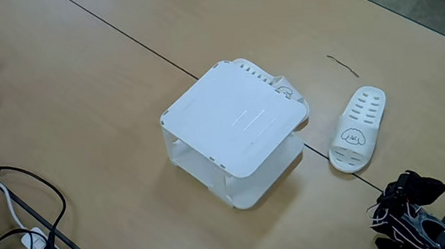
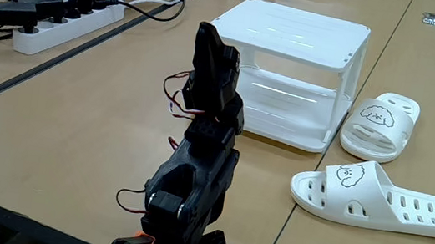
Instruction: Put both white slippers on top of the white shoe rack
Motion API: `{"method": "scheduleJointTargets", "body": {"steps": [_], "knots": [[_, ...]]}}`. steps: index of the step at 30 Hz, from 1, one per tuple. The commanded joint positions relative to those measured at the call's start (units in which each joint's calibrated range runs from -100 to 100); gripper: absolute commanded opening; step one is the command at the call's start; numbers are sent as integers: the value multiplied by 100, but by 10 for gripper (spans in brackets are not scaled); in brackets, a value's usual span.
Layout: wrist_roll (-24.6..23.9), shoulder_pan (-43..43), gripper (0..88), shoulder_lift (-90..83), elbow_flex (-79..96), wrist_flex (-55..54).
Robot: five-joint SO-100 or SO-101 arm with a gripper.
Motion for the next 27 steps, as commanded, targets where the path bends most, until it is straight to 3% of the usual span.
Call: {"method": "scheduleJointTargets", "body": {"steps": [1, 27], "knots": [[42, -43, 7, -15, 45, -8], [42, 23, 7, -15, 36, 9]]}}
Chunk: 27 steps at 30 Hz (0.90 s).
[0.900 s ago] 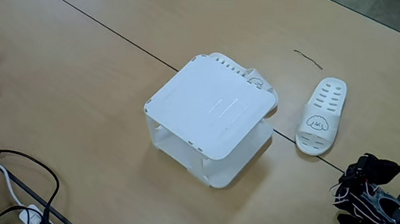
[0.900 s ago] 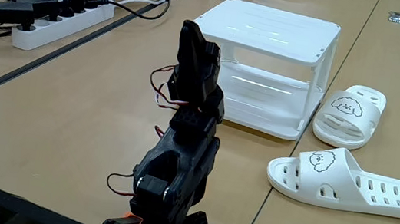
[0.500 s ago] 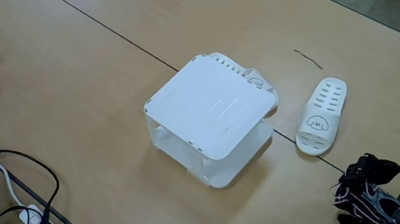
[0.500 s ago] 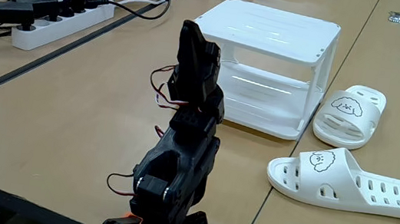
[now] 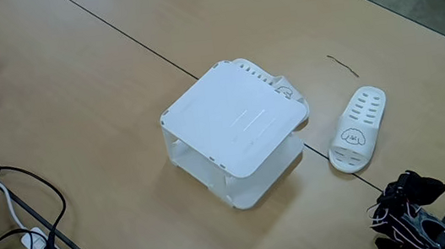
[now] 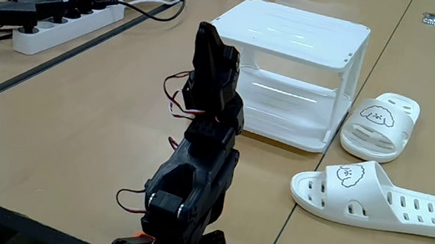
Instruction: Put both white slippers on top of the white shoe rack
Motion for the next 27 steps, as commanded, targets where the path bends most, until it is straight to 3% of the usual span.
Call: {"method": "scheduleJointTargets", "body": {"steps": [1, 6, 15, 20, 27], "knots": [[42, 23, 7, -15, 36, 9], [42, 23, 7, -6, -45, 268], [42, 31, 7, -6, -668, 1821], [42, 302, 7, -6, -1480, 3391], [42, 1593, 7, -6, -2986, 5798]]}}
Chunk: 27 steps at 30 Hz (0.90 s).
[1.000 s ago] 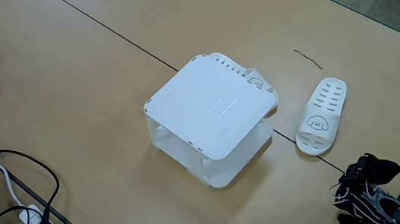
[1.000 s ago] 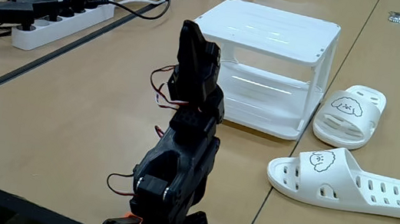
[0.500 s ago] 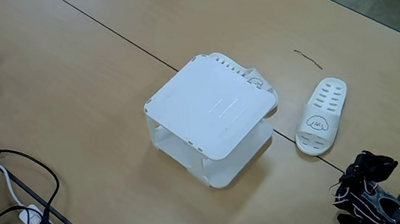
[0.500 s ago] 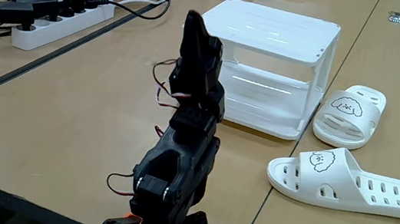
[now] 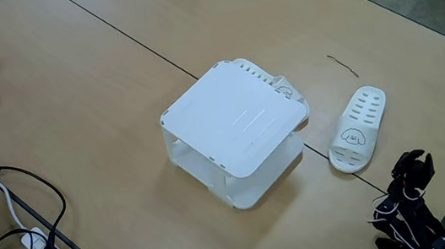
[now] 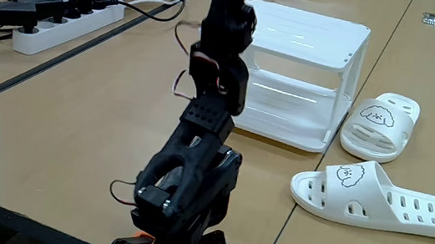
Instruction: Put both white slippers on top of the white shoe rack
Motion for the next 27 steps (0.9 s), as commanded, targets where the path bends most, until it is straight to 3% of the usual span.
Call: {"method": "scheduleJointTargets", "body": {"steps": [1, 12, 24, 27], "knots": [[42, 714, 7, -6, -1055, 1396], [42, 796, 7, 339, -2535, 3692], [42, 821, 7, 3805, -5791, 3873], [42, 1043, 7, 4621, -6441, 4623]]}}
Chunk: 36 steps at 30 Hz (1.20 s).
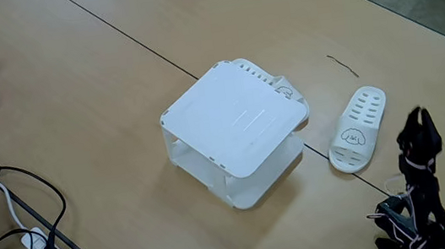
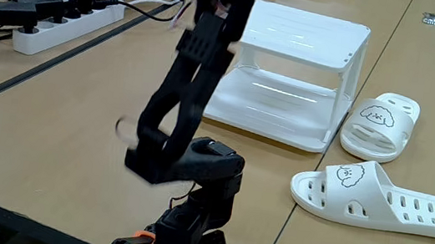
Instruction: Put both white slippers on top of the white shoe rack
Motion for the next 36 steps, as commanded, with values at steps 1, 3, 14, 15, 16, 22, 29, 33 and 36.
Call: {"method": "scheduleJointTargets", "body": {"steps": [1, 3, 14, 15, 16, 22, 29, 33, 36], "knots": [[42, 302, 7, 1351, -1006, 1063], [42, 433, 7, 1637, -997, 1840], [42, 918, 156, 1974, 2107, 2772], [42, 918, 162, 1966, 2377, 2772], [42, 918, 162, 1974, 2621, 2729], [42, 869, 164, 2008, 4055, 2168], [42, 614, 169, 2900, 4840, 295], [42, 433, 169, 3833, 4795, -1007], [42, 310, 169, 4456, 4660, -1620]]}}
